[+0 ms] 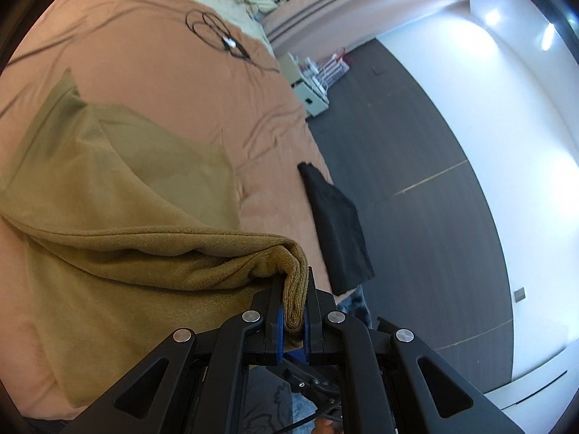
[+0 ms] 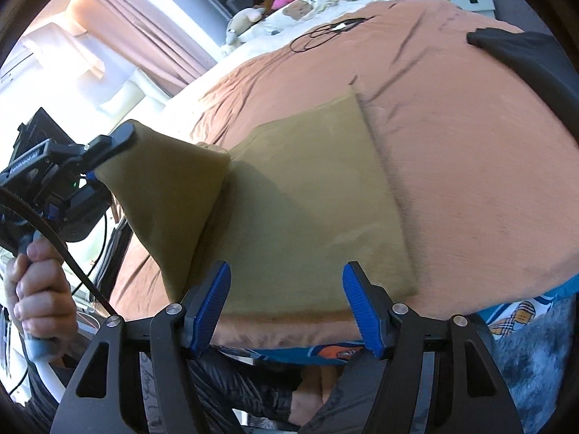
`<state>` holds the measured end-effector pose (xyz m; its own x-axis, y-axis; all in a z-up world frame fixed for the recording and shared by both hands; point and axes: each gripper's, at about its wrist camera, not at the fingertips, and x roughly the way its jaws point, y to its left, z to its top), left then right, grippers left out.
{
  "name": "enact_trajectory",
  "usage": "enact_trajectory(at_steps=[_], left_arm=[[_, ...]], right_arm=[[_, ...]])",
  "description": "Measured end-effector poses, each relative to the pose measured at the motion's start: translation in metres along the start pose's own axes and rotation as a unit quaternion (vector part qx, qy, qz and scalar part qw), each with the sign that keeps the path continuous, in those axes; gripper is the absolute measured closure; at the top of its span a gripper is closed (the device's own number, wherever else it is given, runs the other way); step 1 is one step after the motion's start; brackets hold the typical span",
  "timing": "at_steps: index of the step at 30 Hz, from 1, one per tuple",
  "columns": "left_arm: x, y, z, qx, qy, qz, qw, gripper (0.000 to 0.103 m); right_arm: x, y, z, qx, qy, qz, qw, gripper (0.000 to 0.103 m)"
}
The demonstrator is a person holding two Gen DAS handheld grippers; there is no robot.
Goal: Fold small clothes
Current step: 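Lift the side edge with the left gripper and fold it over the shirt, then open the left gripper on the fold while the right gripper grasps the folded edge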
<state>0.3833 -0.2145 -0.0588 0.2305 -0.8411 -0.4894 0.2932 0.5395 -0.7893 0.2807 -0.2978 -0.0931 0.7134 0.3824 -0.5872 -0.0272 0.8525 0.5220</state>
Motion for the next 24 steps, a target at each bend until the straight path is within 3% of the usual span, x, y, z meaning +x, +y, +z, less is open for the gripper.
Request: enact_trajectory(at_steps=[6, 7, 9, 12, 13, 14, 24], left_arm=[[0.027, -0.006, -0.018, 0.015, 0.034, 0.008, 0.9993, 0.095], [0.034, -0.007, -0.021, 0.024, 0.045, 0.027, 0.9983, 0.094], [0.042, -0.003, -0.025, 0.021, 0.065, 0.029, 0.9973, 0.087], [0.042, 0.007, -0.028, 0.010, 0.070, 0.030, 0.9971, 0.063], [0.037, 0.012, -0.028, 0.007, 0.063, 0.038, 0.9973, 0.047], [0.032, 0.015, -0.028, 0.003, 0.056, 0.041, 0.9976, 0.038], [0.002, 0.079, -0.025, -0.056, 0.041, 0.110, 0.9915, 0.037]], right_arm=[[0.000, 0.000, 0.003, 0.005, -0.001, -0.002, 1.000, 0.040], [0.001, -0.002, 0.003, 0.006, 0.001, -0.003, 1.000, 0.040], [0.003, -0.004, 0.004, 0.008, 0.005, -0.005, 1.000, 0.040], [0.000, -0.009, 0.004, 0.004, 0.010, -0.010, 1.000, 0.040], [0.000, -0.008, 0.004, 0.001, 0.012, -0.012, 1.000, 0.040], [-0.002, -0.010, 0.004, -0.001, 0.014, -0.013, 1.000, 0.040], [0.005, -0.004, 0.008, -0.031, 0.034, -0.039, 0.998, 0.040]])
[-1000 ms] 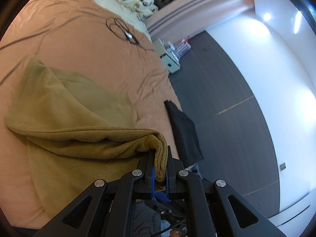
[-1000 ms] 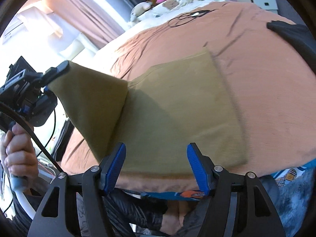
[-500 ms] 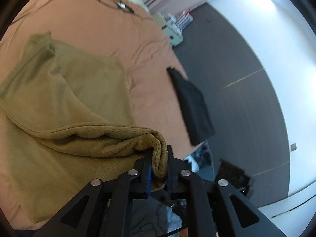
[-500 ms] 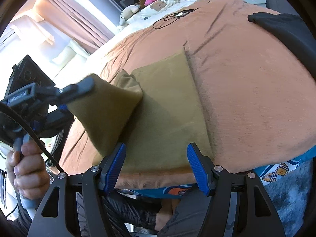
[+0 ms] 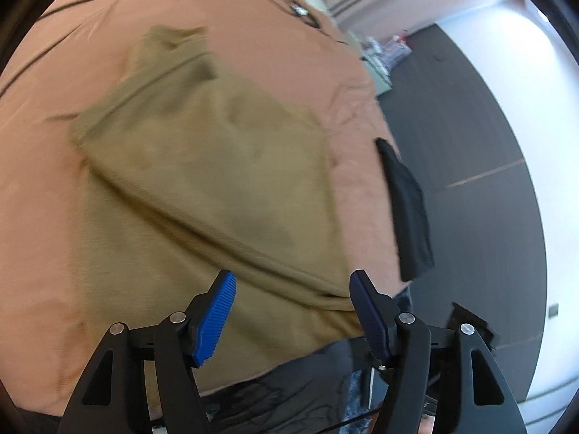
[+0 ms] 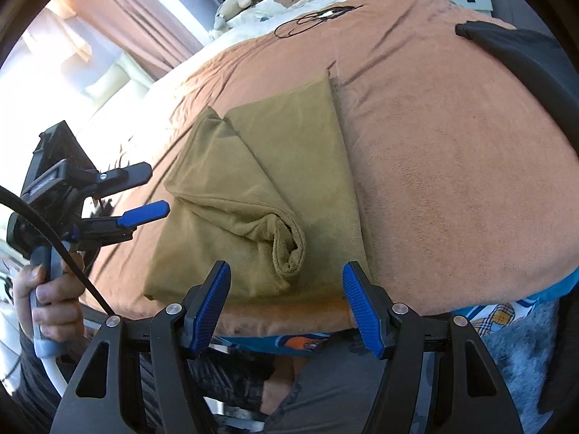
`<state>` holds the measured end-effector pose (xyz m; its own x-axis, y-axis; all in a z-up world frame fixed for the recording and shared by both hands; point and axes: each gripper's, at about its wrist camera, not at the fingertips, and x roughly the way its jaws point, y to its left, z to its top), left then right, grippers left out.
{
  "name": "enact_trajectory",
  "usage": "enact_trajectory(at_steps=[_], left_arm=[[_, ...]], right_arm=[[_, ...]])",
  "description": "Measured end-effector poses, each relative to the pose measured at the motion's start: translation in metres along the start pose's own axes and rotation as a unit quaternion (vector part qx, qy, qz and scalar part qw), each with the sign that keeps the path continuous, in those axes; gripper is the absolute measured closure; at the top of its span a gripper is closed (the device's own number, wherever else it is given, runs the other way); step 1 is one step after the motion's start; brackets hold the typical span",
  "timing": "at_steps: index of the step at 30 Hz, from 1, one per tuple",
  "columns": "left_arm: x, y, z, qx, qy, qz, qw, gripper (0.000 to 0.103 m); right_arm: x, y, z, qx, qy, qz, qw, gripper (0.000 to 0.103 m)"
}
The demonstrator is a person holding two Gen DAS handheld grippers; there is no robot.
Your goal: Fold small clothes
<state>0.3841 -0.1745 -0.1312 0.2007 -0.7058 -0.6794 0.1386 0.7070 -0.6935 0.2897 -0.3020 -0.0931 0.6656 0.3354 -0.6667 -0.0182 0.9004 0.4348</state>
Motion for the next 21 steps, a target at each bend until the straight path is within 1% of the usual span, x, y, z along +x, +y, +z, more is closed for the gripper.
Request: enact_trajectory(at_steps=[2, 3, 4, 5, 7, 8, 10, 11, 13, 16, 21], left_arm=[[0.007, 0.006, 0.004, -0.011, 0.003, 0.015, 0.9998, 0.037], [0.008, 0.010, 0.004, -0.016, 0.005, 0.020, 0.9996, 0.037], [0.010, 0.015, 0.005, -0.023, 0.007, 0.025, 0.9994, 0.037], [0.012, 0.020, 0.006, -0.029, 0.008, 0.029, 0.9991, 0.037], [0.016, 0.024, 0.009, -0.039, 0.010, 0.035, 0.9986, 0.037], [0.019, 0.026, 0.011, -0.042, 0.011, 0.038, 0.9983, 0.037], [0.024, 0.028, 0.014, -0.048, 0.012, 0.047, 0.9977, 0.037], [0.027, 0.028, 0.016, -0.050, 0.013, 0.049, 0.9974, 0.037], [0.032, 0.030, 0.019, -0.055, 0.016, 0.049, 0.9971, 0.036], [0.038, 0.030, 0.026, -0.061, 0.014, 0.049, 0.9968, 0.036], [0.043, 0.032, 0.037, -0.083, 0.005, 0.051, 0.9952, 0.037]], right_arm=[[0.000, 0.002, 0.001, -0.009, -0.002, -0.011, 1.000, 0.040], [0.001, 0.002, 0.003, -0.011, -0.002, -0.017, 1.000, 0.047], [0.001, 0.001, 0.004, -0.009, 0.000, -0.019, 1.000, 0.058], [0.002, -0.002, 0.005, -0.004, 0.003, -0.018, 1.000, 0.062], [0.002, -0.007, 0.007, 0.005, 0.004, -0.018, 1.000, 0.074], [0.001, -0.010, 0.007, 0.007, 0.004, -0.019, 1.000, 0.078], [-0.001, -0.015, 0.006, 0.012, 0.005, -0.020, 1.000, 0.090], [-0.001, -0.017, 0.005, 0.015, 0.005, -0.020, 1.000, 0.093], [-0.004, -0.023, 0.004, 0.023, 0.001, -0.012, 1.000, 0.096], [-0.007, -0.030, 0.003, 0.035, -0.005, -0.004, 0.999, 0.097], [-0.008, -0.035, 0.000, 0.039, -0.006, 0.004, 0.999, 0.097]])
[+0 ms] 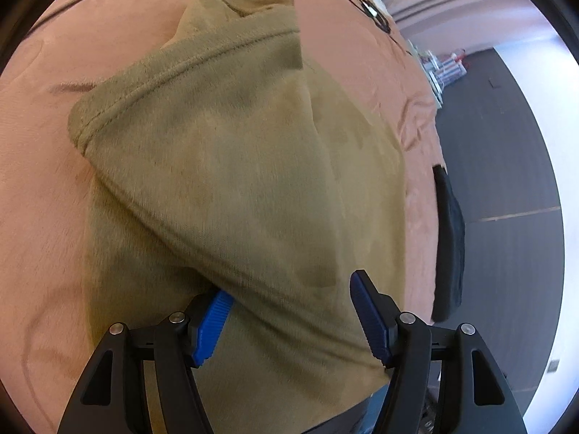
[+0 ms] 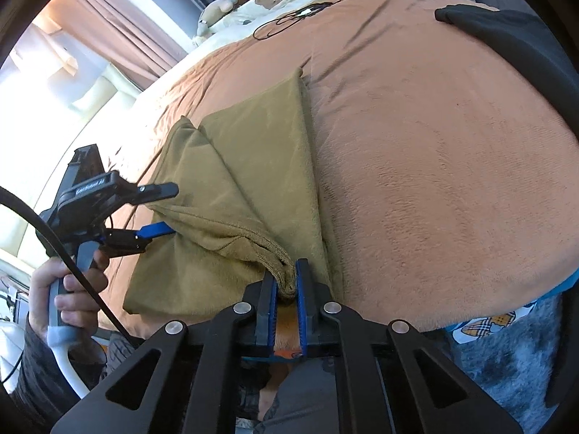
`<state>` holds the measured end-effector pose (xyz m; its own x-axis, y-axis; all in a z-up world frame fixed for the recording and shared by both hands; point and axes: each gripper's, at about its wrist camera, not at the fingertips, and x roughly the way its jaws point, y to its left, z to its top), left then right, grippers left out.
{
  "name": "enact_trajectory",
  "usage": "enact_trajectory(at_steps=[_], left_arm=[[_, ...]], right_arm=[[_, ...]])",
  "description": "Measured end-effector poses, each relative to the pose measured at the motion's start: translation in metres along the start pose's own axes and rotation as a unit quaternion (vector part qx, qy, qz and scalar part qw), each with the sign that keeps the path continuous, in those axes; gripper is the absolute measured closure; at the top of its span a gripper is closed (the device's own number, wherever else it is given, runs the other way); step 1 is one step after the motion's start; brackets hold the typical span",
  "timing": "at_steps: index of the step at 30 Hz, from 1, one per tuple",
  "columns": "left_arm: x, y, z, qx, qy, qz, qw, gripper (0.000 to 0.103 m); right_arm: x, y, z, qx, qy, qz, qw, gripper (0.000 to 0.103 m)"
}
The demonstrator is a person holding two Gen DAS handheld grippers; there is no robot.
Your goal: Fold small clothes
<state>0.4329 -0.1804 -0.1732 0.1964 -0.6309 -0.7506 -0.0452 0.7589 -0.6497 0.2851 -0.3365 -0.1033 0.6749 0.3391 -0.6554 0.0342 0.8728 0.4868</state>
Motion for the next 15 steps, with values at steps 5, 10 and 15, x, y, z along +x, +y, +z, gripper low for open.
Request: enact_trajectory(at_steps=[5, 10, 15], left_arm=[[-0.004, -0.008, 0.008, 0.004, -0.006, -0.004, 1.0000, 0.088], [-0.011, -0.049, 0.023, 0.060, -0.024, -0.012, 0.9979, 0.092], [-0.003, -0.093, 0.038, 0.134, -0.027, 0.015, 0.9905, 0.092]], right_arm=[[-0.001, -0.006, 0.001, 0.007, 0.002, 0.013, 1.000, 0.097], [0.001, -0.007, 0.002, 0.009, 0.001, 0.018, 1.000, 0.097], [0.003, -0.014, -0.001, 0.019, -0.002, 0.032, 0.999, 0.097]])
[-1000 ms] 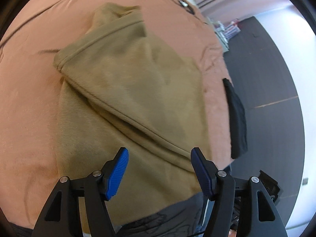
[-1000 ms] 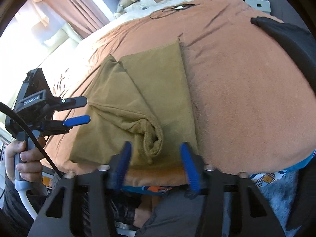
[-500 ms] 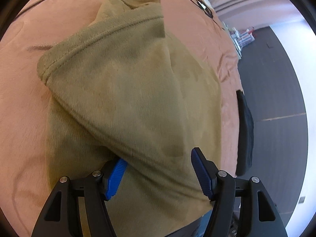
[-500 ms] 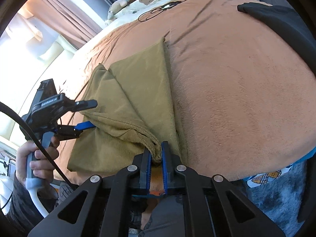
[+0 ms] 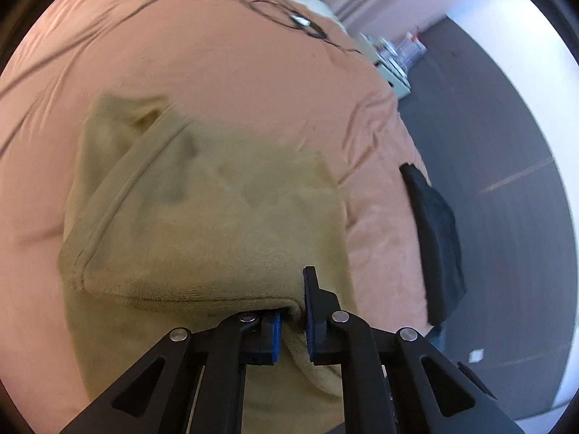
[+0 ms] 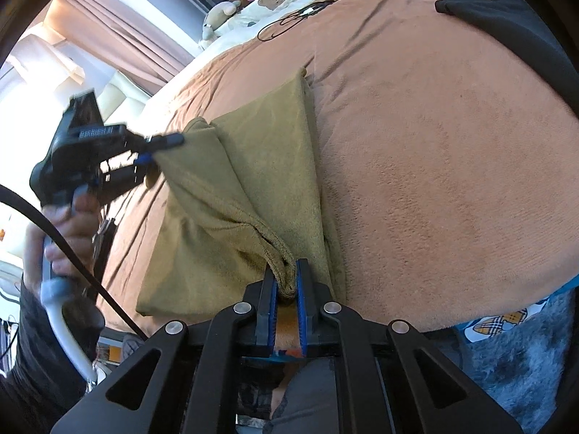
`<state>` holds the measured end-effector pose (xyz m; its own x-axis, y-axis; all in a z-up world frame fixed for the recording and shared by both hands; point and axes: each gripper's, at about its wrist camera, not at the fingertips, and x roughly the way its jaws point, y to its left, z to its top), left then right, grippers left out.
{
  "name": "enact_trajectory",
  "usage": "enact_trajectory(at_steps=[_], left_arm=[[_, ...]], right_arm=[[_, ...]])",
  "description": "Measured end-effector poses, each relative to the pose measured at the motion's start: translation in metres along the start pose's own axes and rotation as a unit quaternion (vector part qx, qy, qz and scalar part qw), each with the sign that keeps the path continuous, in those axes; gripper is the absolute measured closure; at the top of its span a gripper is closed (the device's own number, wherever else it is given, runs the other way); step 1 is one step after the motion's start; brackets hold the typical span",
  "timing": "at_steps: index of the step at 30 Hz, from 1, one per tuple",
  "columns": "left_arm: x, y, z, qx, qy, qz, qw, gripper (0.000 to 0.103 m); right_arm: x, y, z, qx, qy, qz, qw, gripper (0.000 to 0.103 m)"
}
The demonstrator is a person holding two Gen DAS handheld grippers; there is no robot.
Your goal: Fold small clothes
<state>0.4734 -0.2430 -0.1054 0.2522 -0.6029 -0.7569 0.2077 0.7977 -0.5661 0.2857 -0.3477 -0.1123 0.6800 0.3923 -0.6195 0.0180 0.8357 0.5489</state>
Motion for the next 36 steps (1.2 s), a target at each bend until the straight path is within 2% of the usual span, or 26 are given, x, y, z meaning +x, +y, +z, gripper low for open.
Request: enact_trajectory(at_steps=[4, 12, 18, 21, 23, 27, 29, 32, 36], left_arm=[[0.016, -0.019, 0.016, 0.037, 0.008, 0.011, 0.9992, 0.092], [0.057, -0.034, 0.032, 0.071, 0.038, 0.021, 0.9966, 0.092], [0.073, -0.032, 0.037, 0.056, 0.050, 0.001, 0.9972, 0.087], [0.068, -0.022, 0.037, 0.039, 0.052, -0.028, 0.9975, 0.080], [0.060, -0.016, 0.037, 0.031, 0.052, -0.048, 0.9970, 0.071], [0.045, -0.013, 0.037, 0.034, 0.051, -0.075, 0.9953, 0.060], [0.040, -0.016, 0.036, 0.036, 0.052, -0.089, 0.9941, 0.048], [0.037, -0.025, 0.035, 0.049, 0.052, -0.100, 0.9925, 0.030], [0.045, -0.037, 0.037, 0.056, 0.058, -0.095, 0.9922, 0.025]], right_arm=[[0.001, -0.004, -0.001, 0.003, 0.000, 0.005, 1.000, 0.097], [0.003, -0.011, -0.003, 0.011, 0.002, 0.005, 1.000, 0.098], [0.004, -0.014, -0.004, 0.024, 0.002, 0.004, 1.000, 0.098], [0.006, -0.010, -0.003, 0.022, 0.004, -0.002, 1.000, 0.098], [0.006, -0.011, -0.003, 0.021, 0.006, -0.005, 1.000, 0.098], [0.006, -0.010, -0.002, 0.022, 0.008, -0.008, 1.000, 0.098], [0.005, -0.010, -0.002, 0.021, 0.009, -0.012, 1.000, 0.098], [0.003, -0.007, -0.001, 0.019, 0.009, -0.019, 1.000, 0.098], [-0.002, -0.005, 0.000, 0.021, 0.008, -0.021, 1.000, 0.098]])
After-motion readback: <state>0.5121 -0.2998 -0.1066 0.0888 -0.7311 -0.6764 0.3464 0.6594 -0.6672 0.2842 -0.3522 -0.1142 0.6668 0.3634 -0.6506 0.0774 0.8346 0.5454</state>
